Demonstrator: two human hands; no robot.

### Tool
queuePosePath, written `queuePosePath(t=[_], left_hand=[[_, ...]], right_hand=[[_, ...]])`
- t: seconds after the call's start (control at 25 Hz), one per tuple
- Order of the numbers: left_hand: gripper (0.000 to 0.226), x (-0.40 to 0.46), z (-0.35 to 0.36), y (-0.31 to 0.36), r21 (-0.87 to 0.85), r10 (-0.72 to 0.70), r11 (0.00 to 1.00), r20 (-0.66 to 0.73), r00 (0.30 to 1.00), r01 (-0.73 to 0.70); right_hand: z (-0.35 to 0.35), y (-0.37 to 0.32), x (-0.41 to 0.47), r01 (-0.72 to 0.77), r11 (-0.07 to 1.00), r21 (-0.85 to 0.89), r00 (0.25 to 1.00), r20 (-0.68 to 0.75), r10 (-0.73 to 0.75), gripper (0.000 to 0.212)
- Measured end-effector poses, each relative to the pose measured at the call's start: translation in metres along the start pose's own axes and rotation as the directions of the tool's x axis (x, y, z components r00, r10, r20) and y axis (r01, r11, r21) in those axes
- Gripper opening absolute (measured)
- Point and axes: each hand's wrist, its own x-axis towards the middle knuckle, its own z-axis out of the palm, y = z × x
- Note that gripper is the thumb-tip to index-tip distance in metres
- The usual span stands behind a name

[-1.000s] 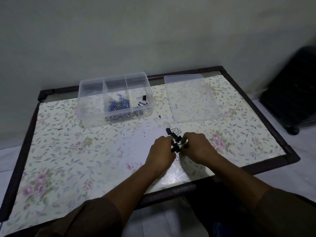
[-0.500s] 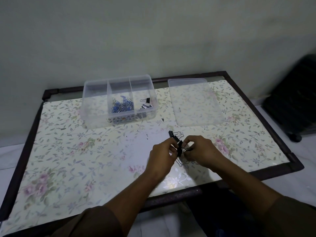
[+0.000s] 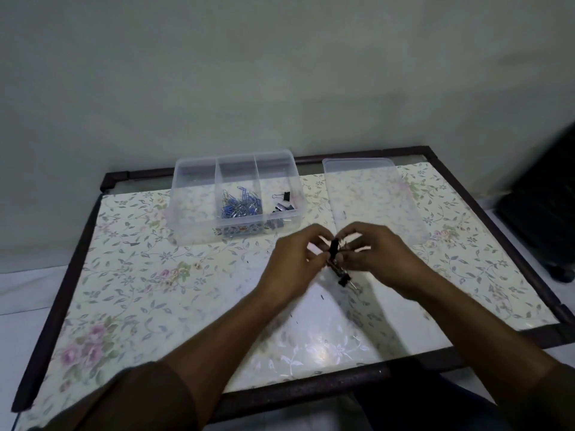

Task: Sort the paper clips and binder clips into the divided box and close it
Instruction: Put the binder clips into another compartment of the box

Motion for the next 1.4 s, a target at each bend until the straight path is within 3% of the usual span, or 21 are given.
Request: queuePosePath(t=[0.28, 0.56, 0.76, 0.84, 0.92, 1.0, 1.08, 1.16, 1.28, 1.4], left_hand=[[0.022, 0.082, -0.076, 0.0, 0.102, 0.01, 0.995, -0.24, 0.971, 0.015], [0.035, 0.105, -0.083, -0.021, 0.364, -0.104, 0.92, -0.136, 0.985, 0.147], [0.029, 0.057, -0.064, -0.013, 0.248, -0.013, 0.967, -0.211, 0.977, 0.066], [0.03, 0.03, -0.041, -0.017, 0.243, 0.059, 0.97, -0.116, 0.992, -0.029], [0.041, 0.014, -0.013, -0.024, 0.332, 0.04, 0.942, 0.044, 0.998, -0.053], [0.057, 0.014, 0.012, -0.033, 0.443, -0.059, 0.896, 0.159, 0.986, -0.018], [0.066, 0.024, 0.03, -0.038, 0.535, -0.132, 0.845, 0.208, 0.969, 0.0], [0.058, 0.036, 0.045, -0.042, 0.608, -0.139, 0.793, 0.214, 0.967, -0.02], [0.028, 0.041, 0.057, -0.043, 0.615, -0.062, 0.786, 0.186, 0.981, -0.067], [0.015, 0.035, 0.062, -0.044, 0.58, -0.017, 0.812, 0.149, 0.989, -0.073]], right_hand=[[0.032, -0.085, 0.093, 0.128, 0.989, -0.07, 0.988, -0.083, -0.133, 0.026], [0.054, -0.085, 0.116, 0.059, 0.978, -0.202, 0.992, -0.102, -0.081, 0.031], [0.025, -0.049, 0.071, 0.122, 0.945, -0.305, 0.962, -0.196, -0.187, 0.026], [0.008, -0.017, 0.049, 0.01, 0.935, -0.354, 0.983, -0.167, -0.074, 0.032], [-0.002, 0.014, 0.031, -0.108, 0.87, -0.481, 0.992, -0.106, 0.065, 0.051], [0.0, 0.035, 0.02, -0.109, 0.736, -0.668, 0.992, -0.024, 0.125, 0.073], [0.01, 0.046, 0.018, -0.066, 0.661, -0.748, 0.992, 0.022, 0.124, 0.082], [0.018, 0.05, 0.021, -0.016, 0.635, -0.772, 0.997, 0.033, 0.065, 0.069], [0.023, 0.05, 0.028, 0.053, 0.643, -0.764, 0.998, 0.027, -0.05, 0.029], [0.02, 0.051, 0.028, 0.032, 0.719, -0.695, 0.999, -0.007, -0.052, 0.021]])
